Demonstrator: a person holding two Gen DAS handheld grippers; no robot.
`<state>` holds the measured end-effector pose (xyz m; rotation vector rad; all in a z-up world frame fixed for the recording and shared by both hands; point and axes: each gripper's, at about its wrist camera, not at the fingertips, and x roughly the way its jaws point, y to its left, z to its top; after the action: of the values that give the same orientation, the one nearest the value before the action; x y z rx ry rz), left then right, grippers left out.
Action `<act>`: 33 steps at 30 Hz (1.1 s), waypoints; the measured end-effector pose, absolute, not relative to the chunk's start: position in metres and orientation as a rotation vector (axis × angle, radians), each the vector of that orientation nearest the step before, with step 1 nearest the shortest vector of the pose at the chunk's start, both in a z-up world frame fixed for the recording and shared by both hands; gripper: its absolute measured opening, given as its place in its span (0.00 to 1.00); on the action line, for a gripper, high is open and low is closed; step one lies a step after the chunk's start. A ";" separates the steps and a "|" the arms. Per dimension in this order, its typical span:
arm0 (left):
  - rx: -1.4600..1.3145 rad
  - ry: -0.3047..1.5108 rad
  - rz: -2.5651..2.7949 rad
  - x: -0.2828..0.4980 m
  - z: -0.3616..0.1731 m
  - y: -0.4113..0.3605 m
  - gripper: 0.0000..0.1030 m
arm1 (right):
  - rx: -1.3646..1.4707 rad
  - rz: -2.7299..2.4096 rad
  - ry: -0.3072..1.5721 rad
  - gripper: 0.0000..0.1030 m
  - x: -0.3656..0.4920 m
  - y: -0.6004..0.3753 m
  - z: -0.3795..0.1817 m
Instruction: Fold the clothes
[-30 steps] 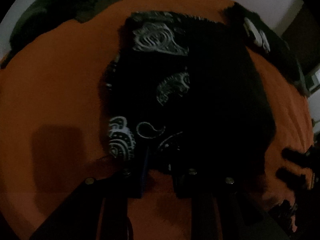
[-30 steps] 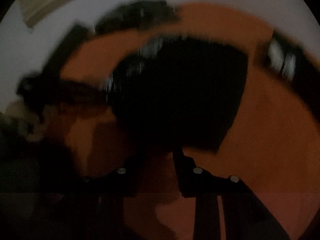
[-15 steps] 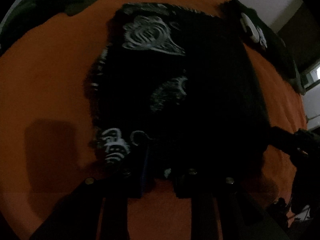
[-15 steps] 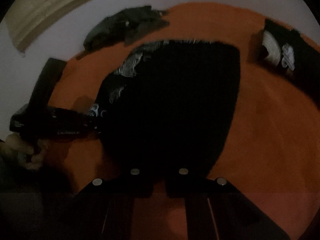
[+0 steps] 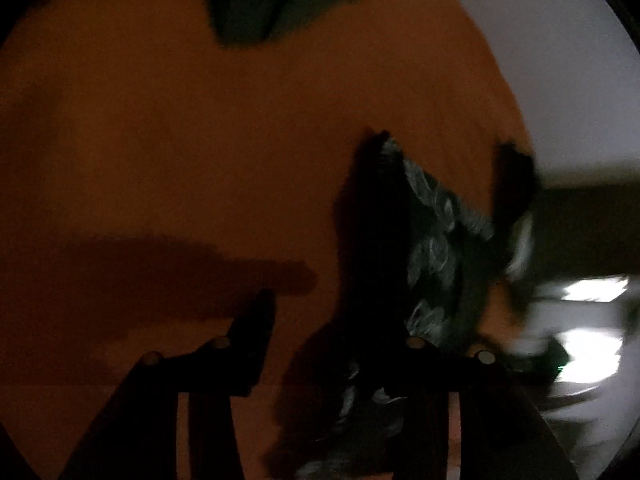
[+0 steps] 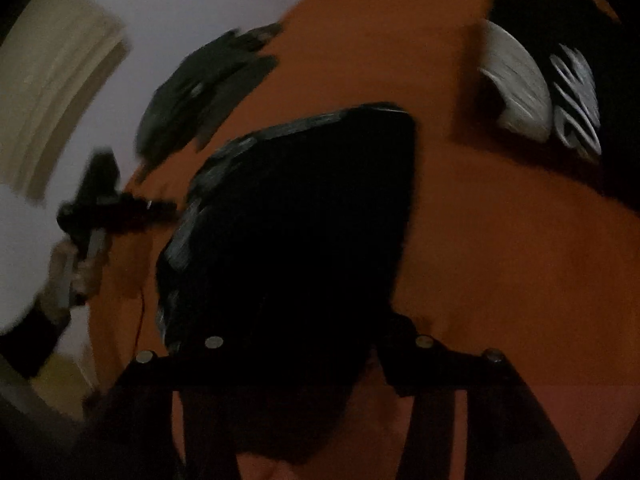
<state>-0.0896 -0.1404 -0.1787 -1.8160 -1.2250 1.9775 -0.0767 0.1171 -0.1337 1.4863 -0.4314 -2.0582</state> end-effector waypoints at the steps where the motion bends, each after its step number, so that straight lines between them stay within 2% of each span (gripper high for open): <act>1: -1.804 -1.237 1.931 -0.088 -0.182 -0.144 0.46 | 1.508 -2.036 -0.491 0.48 -0.083 0.123 -0.142; 2: -1.792 -1.212 1.917 -0.086 -0.182 -0.145 0.49 | 1.528 -2.011 -0.549 0.48 -0.089 0.129 -0.150; 4: -1.758 -1.128 1.903 -0.090 -0.180 -0.142 0.62 | 1.536 -1.960 -0.636 0.48 -0.097 0.138 -0.161; 6: -1.738 -1.093 1.884 -0.092 -0.181 -0.141 0.68 | 1.532 -1.939 -0.676 0.48 -0.097 0.144 -0.169; 8: -1.708 -1.108 1.870 -0.090 -0.167 -0.143 0.69 | 1.501 -1.936 -0.684 0.48 -0.095 0.143 -0.174; 17: -1.454 -1.277 1.765 -0.110 -0.171 -0.143 0.68 | 1.466 -1.863 -0.776 0.48 -0.123 0.137 -0.179; 18: -1.454 -1.274 1.758 -0.112 -0.171 -0.140 0.65 | 1.464 -1.855 -0.779 0.48 -0.130 0.135 -0.179; 19: -1.464 -1.262 1.749 -0.117 -0.173 -0.132 0.54 | 1.465 -1.850 -0.787 0.48 -0.138 0.130 -0.182; 21: -1.483 -1.202 1.751 -0.124 -0.170 -0.120 0.50 | 1.459 -1.838 -0.835 0.48 -0.145 0.135 -0.183; 22: -1.487 -1.147 1.766 -0.127 -0.166 -0.114 0.36 | 1.461 -1.832 -0.853 0.45 -0.148 0.136 -0.185; 24: -1.490 -1.033 1.786 -0.132 -0.158 -0.101 0.15 | 1.456 -1.854 -0.840 0.25 -0.152 0.136 -0.183; 25: -1.475 -0.989 1.798 -0.134 -0.154 -0.094 0.15 | 1.452 -1.868 -0.821 0.18 -0.151 0.137 -0.181; 27: -1.463 -0.919 1.812 -0.136 -0.150 -0.084 0.16 | 1.445 -1.876 -0.809 0.17 -0.147 0.142 -0.177; 28: -1.485 -0.894 1.807 -0.137 -0.150 -0.082 0.23 | 1.454 -1.875 -0.807 0.17 -0.146 0.145 -0.178; 29: -1.531 -0.895 1.792 -0.139 -0.157 -0.082 0.31 | 1.466 -1.874 -0.803 0.21 -0.145 0.149 -0.180; 30: -1.591 -0.927 1.757 -0.142 -0.166 -0.086 0.45 | 1.491 -1.861 -0.810 0.24 -0.146 0.152 -0.184; 33: -1.629 -1.045 1.684 -0.143 -0.181 -0.103 0.46 | 1.524 -1.791 -0.865 0.30 -0.153 0.156 -0.196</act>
<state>-0.1427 -0.1030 -0.1805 -1.6290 -1.0447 1.6835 -0.1533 0.1563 -0.1959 1.5242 -0.8654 -1.7909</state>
